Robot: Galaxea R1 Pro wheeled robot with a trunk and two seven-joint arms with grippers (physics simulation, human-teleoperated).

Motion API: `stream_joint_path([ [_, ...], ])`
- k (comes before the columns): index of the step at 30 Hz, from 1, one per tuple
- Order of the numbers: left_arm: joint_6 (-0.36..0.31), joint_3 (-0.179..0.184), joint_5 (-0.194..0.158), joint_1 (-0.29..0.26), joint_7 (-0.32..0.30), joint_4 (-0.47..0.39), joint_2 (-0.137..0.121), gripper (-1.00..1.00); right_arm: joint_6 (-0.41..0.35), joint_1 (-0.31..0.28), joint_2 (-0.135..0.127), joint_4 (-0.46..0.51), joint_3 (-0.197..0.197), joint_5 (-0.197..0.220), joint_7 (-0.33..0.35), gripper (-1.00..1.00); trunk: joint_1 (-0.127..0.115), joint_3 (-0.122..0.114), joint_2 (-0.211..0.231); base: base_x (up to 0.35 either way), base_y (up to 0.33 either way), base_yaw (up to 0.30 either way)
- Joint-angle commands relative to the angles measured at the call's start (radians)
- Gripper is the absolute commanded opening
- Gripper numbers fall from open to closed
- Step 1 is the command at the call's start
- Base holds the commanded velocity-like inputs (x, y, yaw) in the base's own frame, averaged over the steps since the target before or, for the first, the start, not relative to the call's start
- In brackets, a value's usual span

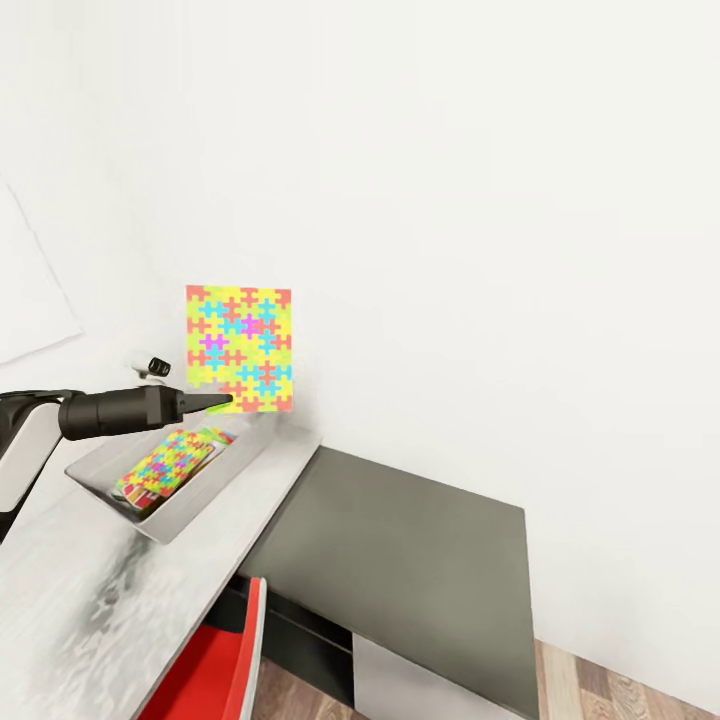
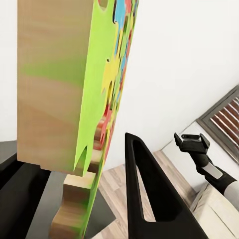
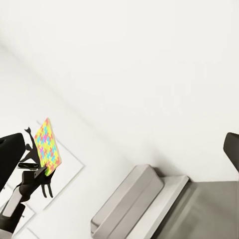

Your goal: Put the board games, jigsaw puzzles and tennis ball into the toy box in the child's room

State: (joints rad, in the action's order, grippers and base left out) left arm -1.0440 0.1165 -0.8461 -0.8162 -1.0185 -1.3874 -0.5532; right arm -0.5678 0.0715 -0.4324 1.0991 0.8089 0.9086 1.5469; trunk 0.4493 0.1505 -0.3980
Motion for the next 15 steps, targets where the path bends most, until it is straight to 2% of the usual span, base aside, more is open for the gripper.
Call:
stream_joint_path([
  [1, -0.003, 0.002, -0.001, -0.001, -0.003, 0.001, -0.001, -1.0, -0.011, 0.001, 0.0, 0.001, -0.001, 0.004, 0.001, 1.0, 0.001, 0.001, -0.002, 0.009, 0.007, -0.024],
  [9, -0.003, 0.002, -0.001, -0.001, -0.003, 0.001, -0.001, -1.0, -0.011, 0.001, 0.0, 0.001, 0.0, 0.004, 0.001, 1.0, 0.001, 0.0, -0.002, 0.01, 0.003, -0.008],
  [15, -0.003, 0.002, -0.001, -0.001, -0.003, 0.001, -0.001, -1.0, -0.011, 0.001, 0.0, 0.001, 0.0, 0.004, 0.001, 1.0, 0.001, 0.0, -0.002, 0.131, 0.07, -0.001],
])
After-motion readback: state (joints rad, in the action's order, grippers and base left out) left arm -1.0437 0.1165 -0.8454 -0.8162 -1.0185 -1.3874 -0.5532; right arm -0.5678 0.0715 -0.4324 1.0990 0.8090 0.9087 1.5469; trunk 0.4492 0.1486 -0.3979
